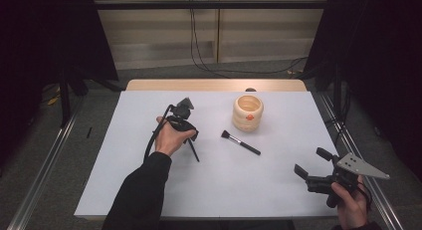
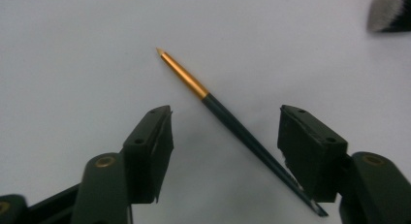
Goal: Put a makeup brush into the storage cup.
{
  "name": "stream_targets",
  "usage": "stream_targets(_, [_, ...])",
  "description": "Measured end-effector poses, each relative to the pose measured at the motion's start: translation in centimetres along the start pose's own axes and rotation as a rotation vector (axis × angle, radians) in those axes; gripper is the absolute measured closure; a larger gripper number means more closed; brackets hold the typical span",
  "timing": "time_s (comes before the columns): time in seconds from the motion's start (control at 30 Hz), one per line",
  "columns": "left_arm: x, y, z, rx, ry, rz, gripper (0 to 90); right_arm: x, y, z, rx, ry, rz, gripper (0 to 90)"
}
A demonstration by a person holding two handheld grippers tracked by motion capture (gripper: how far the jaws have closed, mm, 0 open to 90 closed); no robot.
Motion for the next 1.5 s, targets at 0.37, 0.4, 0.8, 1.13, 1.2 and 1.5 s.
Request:
stream_targets(0.37, [0.1,1.6,0.3,0.056,-0.029,0.017,65.1,-0.1,0.1,0.0,0.007,-0.005,0.003,0.0])
stream_targets(0.4, [0.0,1.7,0.4,0.056,-0.023,0.024,65.8,-0.1,0.1,0.0,0.008,-0.003,0.003,0.0])
stream_targets(0.8, [0.1,1.7,0.7,0.071,-0.029,0.049,76.1,-0.1,0.1,0.1,0.014,-0.004,0.008,0.0])
stream_targets(1.13, [0.0,1.8,1.1,0.067,-0.030,0.039,83.5,-0.1,0.2,0.2,0.012,-0.008,0.010,0.0])
stream_targets(1.2, [0.1,1.8,1.1,0.061,-0.016,0.036,83.6,-0.1,0.2,0.2,0.014,-0.010,0.008,0.0])
stream_targets(1.5, [0.0,1.6,1.5,0.007,-0.027,0.037,83.6,-0.1,0.1,0.1,0.014,-0.008,0.008,0.0])
Point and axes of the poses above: each handheld gripper's, and its own axes: y roughly forward along the jaws, x roughly out of its top, z roughly to its left, the point moved 6 cm from there along y, roughly forward along the jaws, and after that the axes turned 3 degrees about z, right-handed, at the moved point
